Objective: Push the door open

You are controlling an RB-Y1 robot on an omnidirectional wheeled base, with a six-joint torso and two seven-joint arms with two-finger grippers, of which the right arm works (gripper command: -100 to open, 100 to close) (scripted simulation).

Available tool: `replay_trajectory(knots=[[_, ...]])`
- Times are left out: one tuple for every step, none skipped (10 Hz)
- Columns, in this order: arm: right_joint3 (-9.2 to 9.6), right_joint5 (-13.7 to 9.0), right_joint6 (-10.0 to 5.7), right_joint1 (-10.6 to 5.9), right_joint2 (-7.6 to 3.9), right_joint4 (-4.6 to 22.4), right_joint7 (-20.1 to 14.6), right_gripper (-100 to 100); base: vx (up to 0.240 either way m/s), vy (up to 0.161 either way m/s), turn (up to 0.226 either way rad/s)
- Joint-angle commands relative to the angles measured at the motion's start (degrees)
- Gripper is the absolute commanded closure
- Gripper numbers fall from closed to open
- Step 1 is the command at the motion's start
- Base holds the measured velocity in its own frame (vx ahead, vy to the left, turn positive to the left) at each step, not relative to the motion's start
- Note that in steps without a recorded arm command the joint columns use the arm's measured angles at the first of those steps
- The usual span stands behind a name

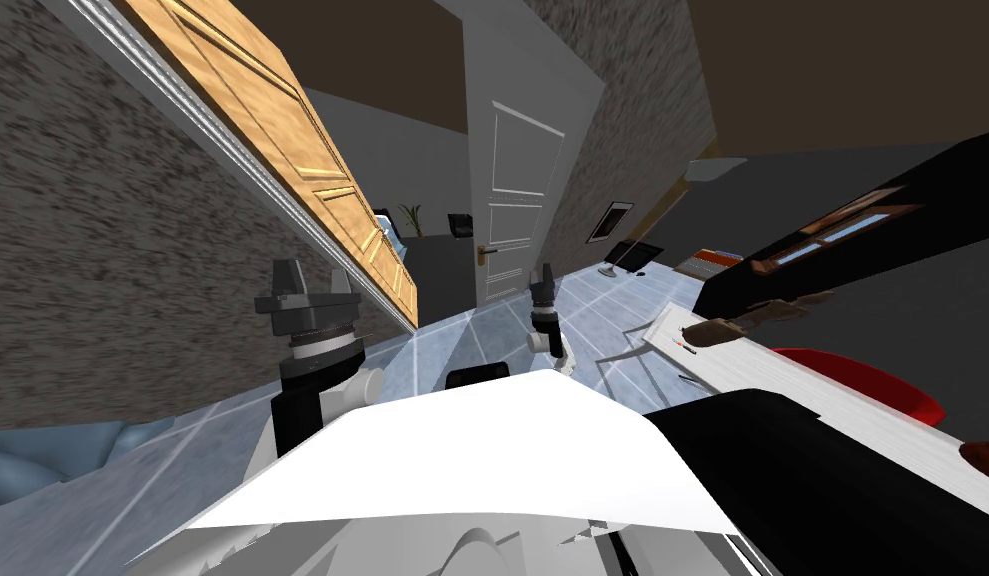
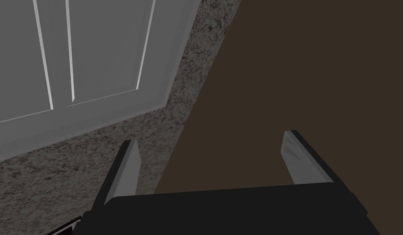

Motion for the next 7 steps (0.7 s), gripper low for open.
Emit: replay_trajectory(knots=[[0.23, 0.1, 0.56, -0.88, -0.09, 1.87, -0.02, -100, 0.097, -0.045, 0.044], [0.28, 0.13, 0.87, -1.54, -0.21, 3.11, -0.09, -100, 0.115, -0.046, 0.052], [0.33, 0.15, 1.18, -2.2, -0.33, 4.36, -0.15, -100, 0.094, -0.037, 0.039], [0.39, 0.17, 1.49, -2.87, -0.44, 5.61, -0.21, -100, 0.093, -0.035, 0.043], [0.44, 0.19, 1.82, -3.57, -0.51, 6.93, -0.28, -100, 0.101, -0.044, 0.042], [0.5, 0.22, 2.14, -4.27, -0.58, 8.25, -0.35, -100, 0.092, -0.05, 0.042], [0.55, 0.24, 2.47, -4.98, -0.64, 9.57, -0.41, -100, 0.092, -0.038, 0.052]])
